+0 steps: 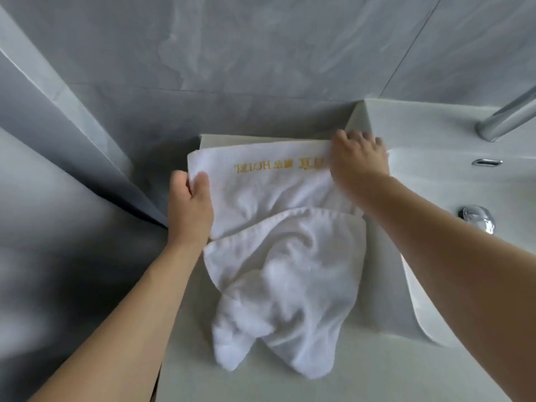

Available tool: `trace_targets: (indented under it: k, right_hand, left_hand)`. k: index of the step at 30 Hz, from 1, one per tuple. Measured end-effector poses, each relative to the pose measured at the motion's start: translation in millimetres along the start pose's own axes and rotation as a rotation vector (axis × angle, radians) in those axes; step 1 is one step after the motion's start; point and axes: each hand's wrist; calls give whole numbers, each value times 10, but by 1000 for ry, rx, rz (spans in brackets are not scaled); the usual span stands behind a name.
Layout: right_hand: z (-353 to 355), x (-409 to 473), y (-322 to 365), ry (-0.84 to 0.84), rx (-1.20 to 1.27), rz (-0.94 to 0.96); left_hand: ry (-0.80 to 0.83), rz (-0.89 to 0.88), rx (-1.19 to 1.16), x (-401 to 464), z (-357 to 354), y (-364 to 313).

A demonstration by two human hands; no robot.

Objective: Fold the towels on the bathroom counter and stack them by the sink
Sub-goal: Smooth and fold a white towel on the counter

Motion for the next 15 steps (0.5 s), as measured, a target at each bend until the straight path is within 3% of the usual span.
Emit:
trace_targets:
  k: [3,4,6,9,12,15]
  right_hand:
    - [-103,420,181,-236,2,71]
    - [-217,435,269,-203,14,101]
    - [-567,319,401,32,65,175]
    - [-1066,146,353,373,255,85]
    - [-1157,230,226,374,374,5]
    - [-1146,308,156,382,340,-28]
  left_hand:
    - [-93,-22,134,312,-197,69]
    - [-81,-8,236,380,-291,147]
    - [-33,16,431,496,-463,328]
    - [-44,-63,613,759,-626,539]
    - [-100,-231,697,1038,-723,638]
    - [-94,-312,717,1238,-819,637]
Point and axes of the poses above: each hand's wrist, its own x-axis towards the middle knuckle, its own z-axis out of the back of the hand, y = z × x, and after that the axes turned 3 degrees about -y, right-handed
